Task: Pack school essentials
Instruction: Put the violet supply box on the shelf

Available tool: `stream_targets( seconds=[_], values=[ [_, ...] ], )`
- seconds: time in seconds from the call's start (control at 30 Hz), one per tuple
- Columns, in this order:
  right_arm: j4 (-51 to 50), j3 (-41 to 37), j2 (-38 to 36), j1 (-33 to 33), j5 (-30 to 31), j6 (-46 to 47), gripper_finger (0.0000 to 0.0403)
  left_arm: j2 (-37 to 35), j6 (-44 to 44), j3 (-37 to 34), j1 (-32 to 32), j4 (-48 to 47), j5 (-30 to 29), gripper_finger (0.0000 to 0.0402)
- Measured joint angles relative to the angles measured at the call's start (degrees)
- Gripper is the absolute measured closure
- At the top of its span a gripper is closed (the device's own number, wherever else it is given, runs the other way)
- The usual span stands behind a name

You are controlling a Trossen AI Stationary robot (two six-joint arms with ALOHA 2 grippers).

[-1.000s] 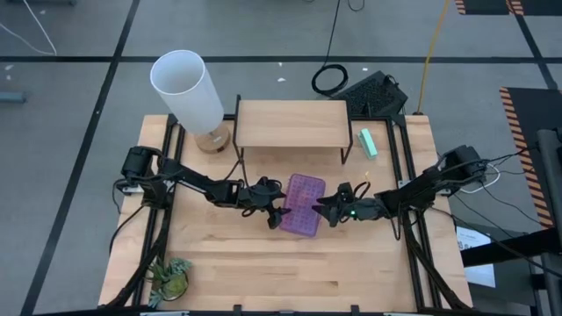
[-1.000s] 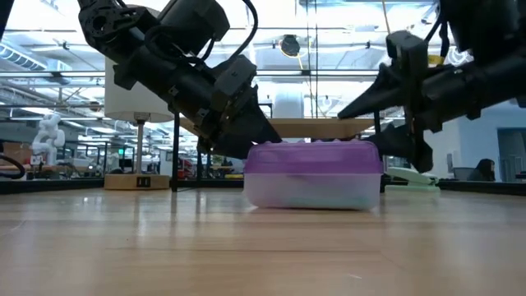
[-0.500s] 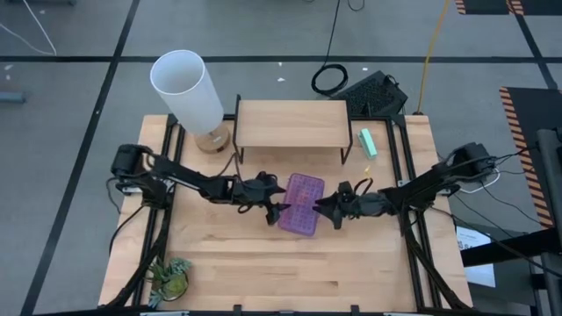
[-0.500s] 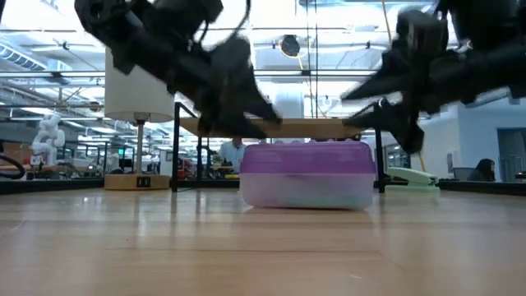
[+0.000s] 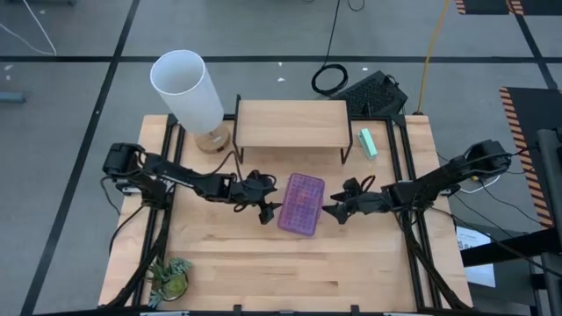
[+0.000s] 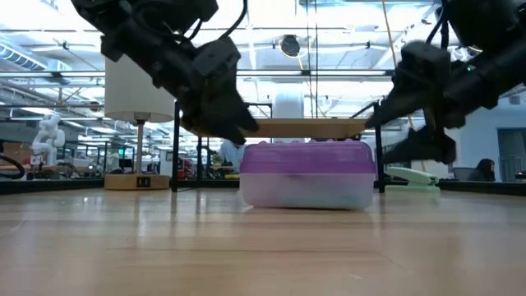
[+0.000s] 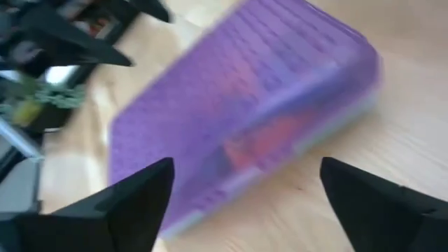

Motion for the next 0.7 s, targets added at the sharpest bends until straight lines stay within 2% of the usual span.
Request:
stream_targets(
  seconds=[0.2, 0.27, 0.43, 0.7],
  values=[
    [-0.79, 0.01, 2.18, 0.0, 0.03, 4.62, 0.0006, 2.26, 2.58, 0.02, 0.26, 3.8, 0.0, 0.0119],
    [1.23, 0.05, 3.62, -0.27, 0.01, 5.16, 0.0005, 2.91, 3.61, 0.21, 0.73, 3.48, 0.46, 0.0119],
    [1.08, 0.07, 7.78, -2.66, -0.07, 9.99, 0.0005, 4.8, 3.79, 0.16, 2.46, 0.6, 6.6, 0.0119],
    [13.31, -0.35, 15.15, -4.85, -3.82, 10.51, 0.0005, 8.76, 2.94, 0.11, 2.61, 0.58, 7.73, 0.0119]
  ],
)
